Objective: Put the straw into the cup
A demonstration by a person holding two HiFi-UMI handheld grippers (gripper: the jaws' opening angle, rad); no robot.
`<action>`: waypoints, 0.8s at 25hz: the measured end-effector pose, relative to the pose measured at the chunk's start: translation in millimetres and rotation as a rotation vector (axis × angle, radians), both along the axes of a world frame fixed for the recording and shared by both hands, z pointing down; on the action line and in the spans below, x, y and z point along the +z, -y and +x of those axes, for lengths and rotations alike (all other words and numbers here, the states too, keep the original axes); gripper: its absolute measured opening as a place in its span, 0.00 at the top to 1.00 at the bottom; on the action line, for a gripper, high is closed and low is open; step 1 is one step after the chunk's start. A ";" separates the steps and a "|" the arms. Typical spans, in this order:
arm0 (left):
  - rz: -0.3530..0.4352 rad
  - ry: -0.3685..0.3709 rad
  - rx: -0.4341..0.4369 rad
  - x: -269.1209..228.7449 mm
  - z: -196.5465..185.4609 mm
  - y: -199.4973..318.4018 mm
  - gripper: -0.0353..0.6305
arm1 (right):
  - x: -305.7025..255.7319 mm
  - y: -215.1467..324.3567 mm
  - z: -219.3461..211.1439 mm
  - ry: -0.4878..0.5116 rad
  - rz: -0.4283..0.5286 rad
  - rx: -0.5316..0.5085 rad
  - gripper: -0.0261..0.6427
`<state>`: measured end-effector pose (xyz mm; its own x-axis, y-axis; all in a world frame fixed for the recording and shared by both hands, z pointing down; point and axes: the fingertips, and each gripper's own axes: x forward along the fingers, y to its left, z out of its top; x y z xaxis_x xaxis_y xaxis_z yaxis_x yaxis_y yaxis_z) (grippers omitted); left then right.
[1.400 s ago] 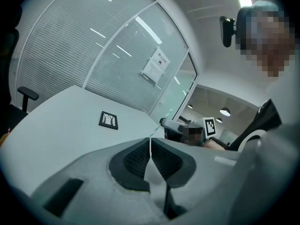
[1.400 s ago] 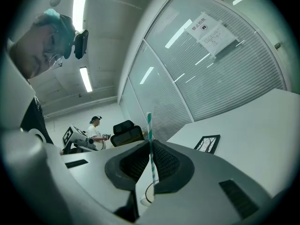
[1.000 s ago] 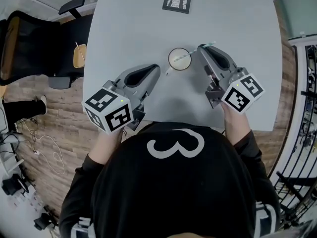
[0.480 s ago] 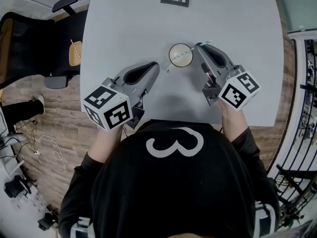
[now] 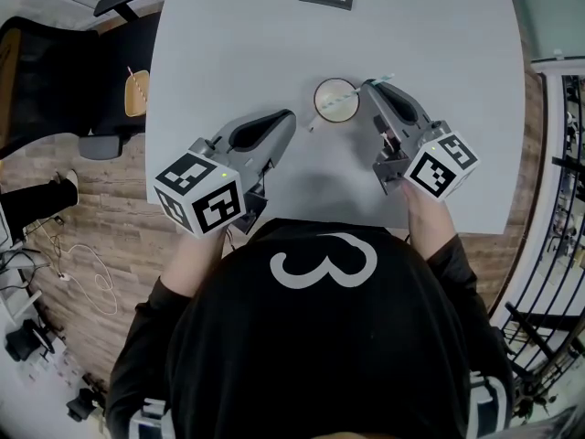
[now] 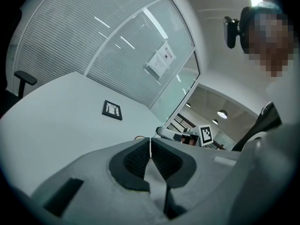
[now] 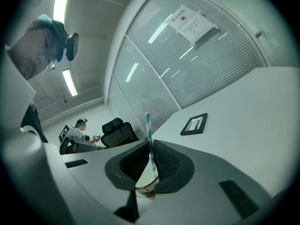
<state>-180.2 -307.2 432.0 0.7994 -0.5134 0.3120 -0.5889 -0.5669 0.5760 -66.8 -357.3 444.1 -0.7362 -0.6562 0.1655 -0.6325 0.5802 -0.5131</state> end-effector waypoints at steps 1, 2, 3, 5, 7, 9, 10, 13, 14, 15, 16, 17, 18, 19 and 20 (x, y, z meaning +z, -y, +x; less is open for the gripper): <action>-0.002 0.000 -0.001 0.9 -0.2 -0.8 0.91 | 0.5 0.2 0.8 0.010 -0.004 0.003 0.92; -0.005 0.000 -0.002 1.8 -0.4 -1.9 0.91 | 0.9 0.3 1.5 0.019 -0.009 0.005 0.92; -0.007 -0.001 -0.003 2.8 -0.5 -3.2 0.91 | 1.2 0.4 2.2 0.028 -0.013 0.006 0.92; -0.012 -0.001 -0.001 4.5 -0.2 -5.8 0.91 | 1.3 1.2 3.2 0.039 -0.016 0.006 0.92; -0.017 0.002 0.002 7.1 0.8 -8.5 0.91 | 1.7 2.0 4.7 0.045 -0.016 0.010 0.92; -0.027 0.005 0.007 10.8 2.9 -12.1 0.91 | 3.8 2.3 7.3 0.048 -0.022 0.020 0.92; -0.032 0.005 0.008 12.3 4.0 -14.1 0.91 | 5.0 2.4 8.6 0.050 -0.030 0.025 0.92; -0.041 0.009 0.010 13.8 5.1 -18.9 0.91 | 5.7 2.6 9.7 0.065 -0.044 0.033 0.91; -0.042 0.011 0.011 14.1 5.1 -20.1 0.91 | 5.7 2.4 10.0 0.070 -0.046 0.035 0.91; -0.044 0.012 0.010 14.4 5.2 -21.0 0.91 | 6.1 2.4 10.7 0.075 -0.050 0.039 0.91; -0.046 0.012 0.010 14.7 5.6 -21.7 0.91 | 6.6 2.8 11.7 0.079 -0.056 0.044 0.91; -0.047 0.011 0.011 14.8 6.2 -22.3 0.91 | 6.9 3.7 12.6 0.083 -0.060 0.049 0.91; -0.049 0.010 0.014 14.6 7.1 -23.0 0.91 | 6.9 4.8 13.4 0.085 -0.063 0.053 0.91; -0.051 0.010 0.017 14.4 8.4 -24.0 0.91 | 6.7 5.6 14.3 0.085 -0.064 0.059 0.91; -0.052 0.010 0.021 14.4 9.8 -25.1 0.91 | 6.6 6.1 15.5 0.086 -0.065 0.066 0.91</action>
